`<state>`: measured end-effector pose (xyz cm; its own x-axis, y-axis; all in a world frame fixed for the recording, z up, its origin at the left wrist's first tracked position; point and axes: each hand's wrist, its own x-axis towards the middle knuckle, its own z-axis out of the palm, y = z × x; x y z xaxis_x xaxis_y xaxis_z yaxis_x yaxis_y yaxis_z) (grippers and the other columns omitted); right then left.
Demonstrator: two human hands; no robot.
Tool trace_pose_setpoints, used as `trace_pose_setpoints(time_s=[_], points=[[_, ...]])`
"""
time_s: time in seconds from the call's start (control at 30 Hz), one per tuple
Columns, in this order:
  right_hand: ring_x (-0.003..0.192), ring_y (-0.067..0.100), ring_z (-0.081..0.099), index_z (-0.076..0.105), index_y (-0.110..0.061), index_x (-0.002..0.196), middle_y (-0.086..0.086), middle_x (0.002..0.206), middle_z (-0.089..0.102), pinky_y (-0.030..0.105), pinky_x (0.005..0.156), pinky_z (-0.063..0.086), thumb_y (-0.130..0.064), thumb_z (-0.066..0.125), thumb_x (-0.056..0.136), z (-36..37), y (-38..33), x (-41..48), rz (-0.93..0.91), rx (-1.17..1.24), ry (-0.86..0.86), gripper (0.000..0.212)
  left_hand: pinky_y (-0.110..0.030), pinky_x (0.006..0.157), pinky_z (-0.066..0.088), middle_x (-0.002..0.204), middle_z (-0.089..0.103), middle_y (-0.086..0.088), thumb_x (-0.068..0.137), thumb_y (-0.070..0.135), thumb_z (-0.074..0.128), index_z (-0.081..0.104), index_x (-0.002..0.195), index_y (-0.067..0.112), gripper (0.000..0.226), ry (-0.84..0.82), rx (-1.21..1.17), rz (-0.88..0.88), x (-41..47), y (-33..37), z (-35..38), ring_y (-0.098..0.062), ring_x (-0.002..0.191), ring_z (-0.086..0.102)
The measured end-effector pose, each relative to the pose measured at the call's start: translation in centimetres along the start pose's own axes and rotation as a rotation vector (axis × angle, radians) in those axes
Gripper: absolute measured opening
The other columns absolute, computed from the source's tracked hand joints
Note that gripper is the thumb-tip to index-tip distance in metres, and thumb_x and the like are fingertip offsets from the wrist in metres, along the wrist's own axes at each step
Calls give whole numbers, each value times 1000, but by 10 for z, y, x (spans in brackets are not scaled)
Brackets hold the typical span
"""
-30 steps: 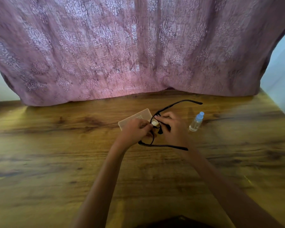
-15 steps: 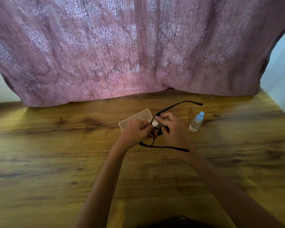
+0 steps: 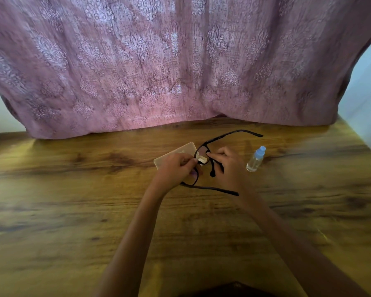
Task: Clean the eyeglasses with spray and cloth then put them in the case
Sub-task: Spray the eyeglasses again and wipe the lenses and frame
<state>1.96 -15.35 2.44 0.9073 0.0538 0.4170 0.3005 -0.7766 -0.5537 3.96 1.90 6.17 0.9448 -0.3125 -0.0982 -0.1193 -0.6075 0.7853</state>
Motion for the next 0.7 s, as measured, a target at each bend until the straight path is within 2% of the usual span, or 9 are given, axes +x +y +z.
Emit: trace_pose_setpoints(time_s=[0.13,0.2,0.3,0.4,0.5,0.57,0.63,0.7], points=[[73,26,60,73,0,105,12,86,62,25,63,39,11,66,78,0,0,-2,-17,10,-2,30,-46,84,52,83,75,-6,98,23,53,76,85,14,28,24,-18,-12,0,-2,1,-22,83,67],[71,26,60,74,0,103,12,85,63,26,61,39,10,66,78,0,-2,-4,-35,37,0,28,-44,83,52,83,75,-6,97,23,53,76,87,10,28,39,-22,-22,0,-2,0,-21,83,67],[71,24,59,74,-1,102,11,85,64,17,63,36,7,63,79,1,-7,-6,-47,69,5,26,-38,80,52,84,75,-4,97,23,54,76,88,10,28,49,-37,-34,1,-2,0,-19,82,67],[73,15,56,75,-4,101,8,86,65,8,63,35,3,63,81,1,-13,-5,-36,106,8,24,-29,71,49,84,74,-4,97,23,54,76,87,11,27,47,-43,-37,0,-2,0,-19,80,65],[73,13,57,75,-7,102,4,88,65,14,61,38,1,65,84,-2,-16,-2,-35,146,7,23,-19,64,45,82,74,-2,97,23,54,76,87,14,26,37,-30,-28,2,-2,-1,-10,74,64],[75,16,59,75,-7,103,5,90,65,21,60,43,0,63,85,-4,-18,0,-50,159,-4,23,-9,57,40,78,73,0,97,22,54,75,89,13,24,19,-6,-16,3,-2,-2,2,62,60],[77,16,59,75,-7,105,5,92,65,22,62,44,0,62,86,-4,-19,1,-55,162,-15,23,-6,52,38,76,71,1,98,22,53,74,93,12,24,10,38,-7,3,-3,-2,5,55,57],[78,15,58,74,-6,106,5,93,65,18,63,41,0,62,86,-2,-19,1,-73,167,-16,24,-7,54,40,79,72,0,98,24,53,74,96,12,25,3,86,-3,4,-3,-3,2,59,59]])
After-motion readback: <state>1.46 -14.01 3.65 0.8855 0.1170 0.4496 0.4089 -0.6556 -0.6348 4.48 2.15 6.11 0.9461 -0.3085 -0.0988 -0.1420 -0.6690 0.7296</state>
